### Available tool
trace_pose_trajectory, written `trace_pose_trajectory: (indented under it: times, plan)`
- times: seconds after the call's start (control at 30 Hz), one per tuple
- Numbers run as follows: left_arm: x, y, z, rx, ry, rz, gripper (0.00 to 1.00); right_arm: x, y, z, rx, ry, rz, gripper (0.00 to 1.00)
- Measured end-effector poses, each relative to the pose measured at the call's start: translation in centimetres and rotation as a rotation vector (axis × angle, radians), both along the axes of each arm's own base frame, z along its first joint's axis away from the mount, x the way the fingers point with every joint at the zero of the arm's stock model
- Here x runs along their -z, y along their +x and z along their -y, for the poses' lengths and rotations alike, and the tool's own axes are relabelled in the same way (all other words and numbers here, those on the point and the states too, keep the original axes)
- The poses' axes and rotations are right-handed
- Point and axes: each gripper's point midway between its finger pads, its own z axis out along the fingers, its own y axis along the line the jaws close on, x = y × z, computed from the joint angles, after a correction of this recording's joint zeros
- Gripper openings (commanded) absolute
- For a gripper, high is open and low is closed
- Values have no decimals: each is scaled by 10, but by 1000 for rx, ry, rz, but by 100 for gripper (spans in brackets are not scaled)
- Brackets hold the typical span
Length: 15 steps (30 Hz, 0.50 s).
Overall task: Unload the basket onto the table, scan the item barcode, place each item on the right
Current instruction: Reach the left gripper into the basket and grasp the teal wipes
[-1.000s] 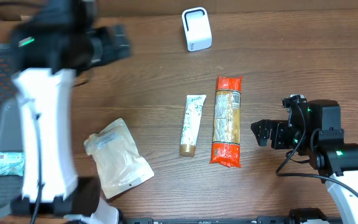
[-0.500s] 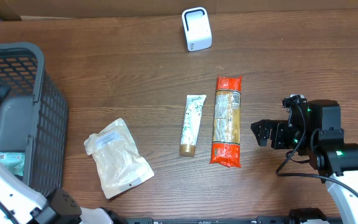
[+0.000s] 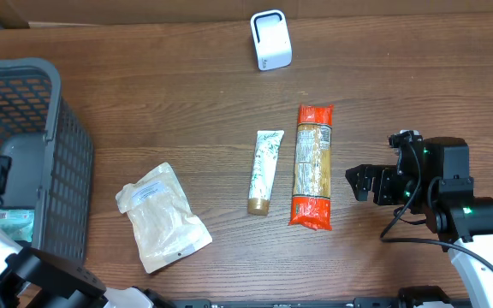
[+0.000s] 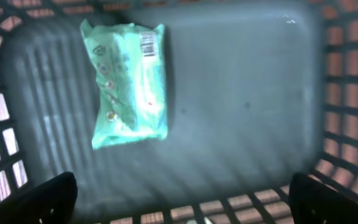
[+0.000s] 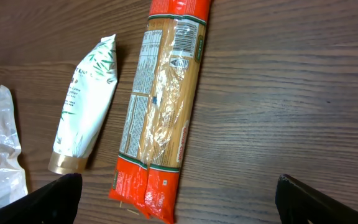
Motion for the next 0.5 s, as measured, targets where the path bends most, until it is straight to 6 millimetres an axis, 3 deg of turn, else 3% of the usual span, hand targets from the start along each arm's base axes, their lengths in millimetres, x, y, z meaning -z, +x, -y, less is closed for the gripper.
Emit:
trace_pose_trajectory:
  times: [0.27, 0.5]
  plan:
    - [53, -13, -5, -42, 26, -66, 100, 0, 0, 0, 0, 0, 0, 100]
    - [83, -21, -8, -55, 29, -121, 100, 0, 0, 0, 0, 0, 0, 100]
